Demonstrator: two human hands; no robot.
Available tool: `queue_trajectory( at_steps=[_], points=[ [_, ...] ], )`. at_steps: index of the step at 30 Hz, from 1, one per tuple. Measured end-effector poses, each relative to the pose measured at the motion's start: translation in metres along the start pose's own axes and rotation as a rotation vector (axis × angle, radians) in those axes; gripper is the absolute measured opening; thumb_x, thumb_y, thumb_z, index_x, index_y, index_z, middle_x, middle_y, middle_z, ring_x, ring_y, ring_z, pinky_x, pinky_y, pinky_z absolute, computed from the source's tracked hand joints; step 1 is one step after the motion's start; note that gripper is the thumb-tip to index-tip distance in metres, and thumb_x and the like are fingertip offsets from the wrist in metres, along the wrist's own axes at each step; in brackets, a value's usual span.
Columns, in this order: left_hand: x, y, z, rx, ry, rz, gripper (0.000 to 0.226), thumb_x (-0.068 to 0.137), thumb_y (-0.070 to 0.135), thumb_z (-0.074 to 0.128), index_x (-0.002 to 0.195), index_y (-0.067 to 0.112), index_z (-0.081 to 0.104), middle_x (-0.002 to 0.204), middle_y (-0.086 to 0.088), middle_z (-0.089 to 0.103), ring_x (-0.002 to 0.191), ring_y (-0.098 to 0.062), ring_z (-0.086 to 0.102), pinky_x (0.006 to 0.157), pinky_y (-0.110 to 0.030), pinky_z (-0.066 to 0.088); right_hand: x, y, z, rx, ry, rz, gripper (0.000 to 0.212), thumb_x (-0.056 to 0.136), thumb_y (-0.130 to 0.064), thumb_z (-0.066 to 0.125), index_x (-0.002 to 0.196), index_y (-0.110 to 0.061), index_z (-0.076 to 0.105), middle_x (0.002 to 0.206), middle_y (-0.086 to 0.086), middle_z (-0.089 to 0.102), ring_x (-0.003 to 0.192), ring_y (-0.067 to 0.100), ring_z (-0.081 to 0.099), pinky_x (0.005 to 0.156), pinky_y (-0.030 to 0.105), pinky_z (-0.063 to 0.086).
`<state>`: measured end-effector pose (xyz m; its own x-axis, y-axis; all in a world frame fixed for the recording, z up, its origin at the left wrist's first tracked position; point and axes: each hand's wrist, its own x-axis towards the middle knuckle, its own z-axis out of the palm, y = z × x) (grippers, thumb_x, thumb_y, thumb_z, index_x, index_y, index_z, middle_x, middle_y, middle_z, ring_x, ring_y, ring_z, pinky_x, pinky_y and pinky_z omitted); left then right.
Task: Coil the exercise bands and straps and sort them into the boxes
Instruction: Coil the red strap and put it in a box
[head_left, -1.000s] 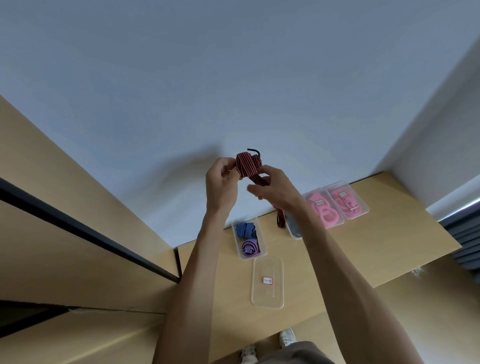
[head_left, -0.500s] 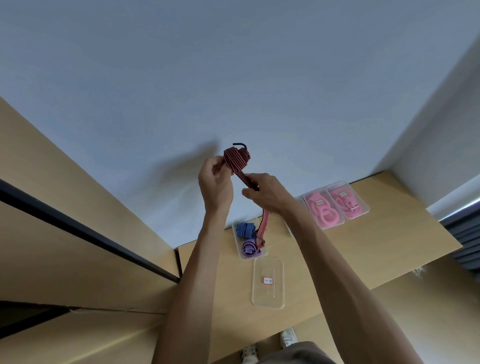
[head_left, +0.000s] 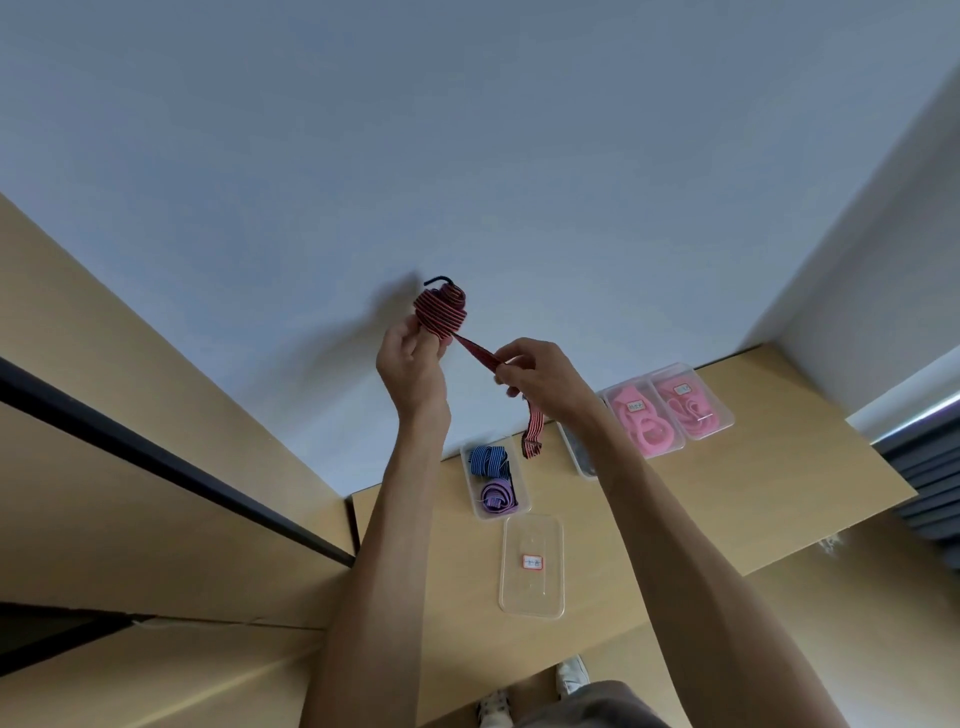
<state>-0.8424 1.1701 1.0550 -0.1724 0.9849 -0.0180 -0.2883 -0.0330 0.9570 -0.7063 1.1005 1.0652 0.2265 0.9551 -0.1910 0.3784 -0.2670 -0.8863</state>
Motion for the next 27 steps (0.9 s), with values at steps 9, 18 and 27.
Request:
queue_trajectory(
  at_steps=[9, 18, 27],
  points=[
    [-0.001, -0.002, -0.006, 0.357, 0.083, 0.171, 0.015, 0.092, -0.001, 0.055, 0.104, 0.0, 0.064, 0.095, -0.006, 0.069, 0.089, -0.021, 0.068, 0.083, -0.042, 0.06, -0.003, -0.007, -0.004, -0.133, 0.013, -0.038, 0.036, 0.079, -0.011, 0.077, 0.113, -0.015, 0.065, 0.083, 0.0, 0.074, 0.061, 0.003, 0.066, 0.056, 0.014, 0.045],
    [0.002, 0.01, -0.003, -0.188, -0.103, -0.088, 0.025, 0.097, -0.001, 0.055, 0.117, 0.006, 0.067, 0.1, 0.001, 0.074, 0.095, -0.011, 0.07, 0.085, -0.026, 0.055, -0.001, -0.008, -0.015, -0.009, -0.155, 0.105, 0.025, 0.099, -0.009, 0.049, 0.1, 0.0, 0.072, 0.09, 0.008, 0.072, 0.074, 0.011, 0.061, 0.062, 0.016, 0.044],
    [0.001, 0.016, -0.013, -0.296, -0.334, -0.169, 0.02, 0.098, -0.002, 0.053, 0.112, 0.004, 0.067, 0.101, -0.005, 0.072, 0.094, -0.016, 0.064, 0.08, -0.024, 0.051, -0.006, 0.011, -0.013, 0.153, -0.058, 0.04, 0.015, 0.085, -0.011, 0.067, 0.101, -0.01, 0.066, 0.081, 0.003, 0.077, 0.069, 0.005, 0.068, 0.074, 0.026, 0.046]
  ],
)
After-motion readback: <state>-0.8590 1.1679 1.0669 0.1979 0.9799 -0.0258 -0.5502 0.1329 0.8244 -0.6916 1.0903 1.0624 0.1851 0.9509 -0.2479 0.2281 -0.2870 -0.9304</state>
